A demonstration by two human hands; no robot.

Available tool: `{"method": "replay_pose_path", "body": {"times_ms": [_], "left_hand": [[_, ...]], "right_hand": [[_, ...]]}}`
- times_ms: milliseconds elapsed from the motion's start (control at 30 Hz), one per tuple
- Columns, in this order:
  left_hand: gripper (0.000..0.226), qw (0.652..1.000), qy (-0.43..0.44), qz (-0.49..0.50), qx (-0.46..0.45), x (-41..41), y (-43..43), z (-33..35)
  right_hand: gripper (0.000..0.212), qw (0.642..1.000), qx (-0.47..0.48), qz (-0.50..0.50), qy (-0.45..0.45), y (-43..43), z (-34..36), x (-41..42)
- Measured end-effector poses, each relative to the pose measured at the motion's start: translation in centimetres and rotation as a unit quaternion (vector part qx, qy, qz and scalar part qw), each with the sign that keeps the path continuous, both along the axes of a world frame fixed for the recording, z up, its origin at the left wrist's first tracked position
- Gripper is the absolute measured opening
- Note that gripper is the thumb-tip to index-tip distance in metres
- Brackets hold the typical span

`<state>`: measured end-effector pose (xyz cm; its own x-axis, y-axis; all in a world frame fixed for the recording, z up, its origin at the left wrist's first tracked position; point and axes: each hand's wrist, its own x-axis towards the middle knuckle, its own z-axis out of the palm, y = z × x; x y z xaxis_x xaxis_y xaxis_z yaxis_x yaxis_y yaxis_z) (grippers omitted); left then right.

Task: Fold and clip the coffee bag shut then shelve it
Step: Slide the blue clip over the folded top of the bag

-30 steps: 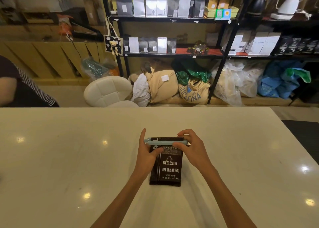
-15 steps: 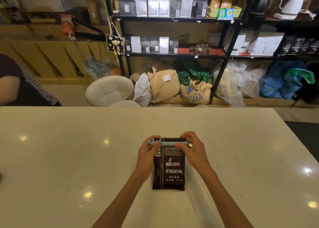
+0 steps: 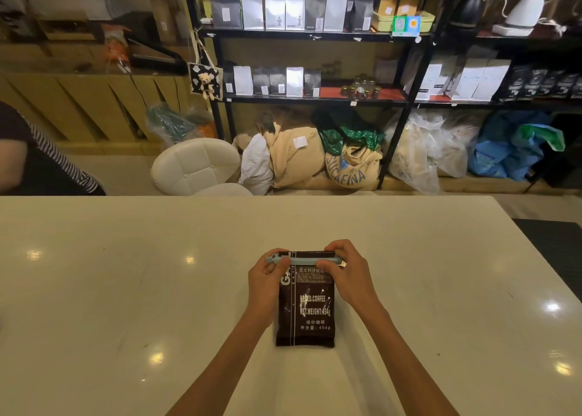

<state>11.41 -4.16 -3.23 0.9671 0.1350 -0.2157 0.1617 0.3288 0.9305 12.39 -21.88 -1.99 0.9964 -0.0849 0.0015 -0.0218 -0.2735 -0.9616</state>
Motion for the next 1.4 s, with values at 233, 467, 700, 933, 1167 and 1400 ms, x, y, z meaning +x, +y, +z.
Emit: {"method": "replay_pose_path", "body": {"times_ms": [233,467,700,933,1167,1400], "left_hand": [[0.010,1.000,-0.006,0.023,0.005,0.0,-0.2,0.0],[0.017,0.999,0.009,0.046,0.011,0.0,-0.3,0.0],[0.016,0.998,-0.008,0.025,0.053,0.2,-1.1,-0.2],[0.033,0.991,0.010,-0.106,0.079,-1.2,-0.7,-0.9],[0.016,0.990,-0.010,0.046,0.135,-1.8,1.4,0.7],[0.031,0.993,-0.031,-0.067,0.096,-3.6,2.9,3.4]], "right_hand": [[0.025,1.000,0.004,-0.004,0.004,0.2,-0.1,0.2],[0.026,1.000,0.001,-0.007,-0.001,0.3,-0.1,0.2],[0.026,1.000,-0.009,-0.016,0.000,0.1,-0.4,0.1],[0.029,0.975,0.207,-0.070,0.032,0.6,0.1,-0.2],[0.050,0.989,0.123,0.034,0.076,5.7,-0.1,-2.4],[0.030,0.993,0.044,-0.105,-0.014,7.3,1.1,-3.8]]}}
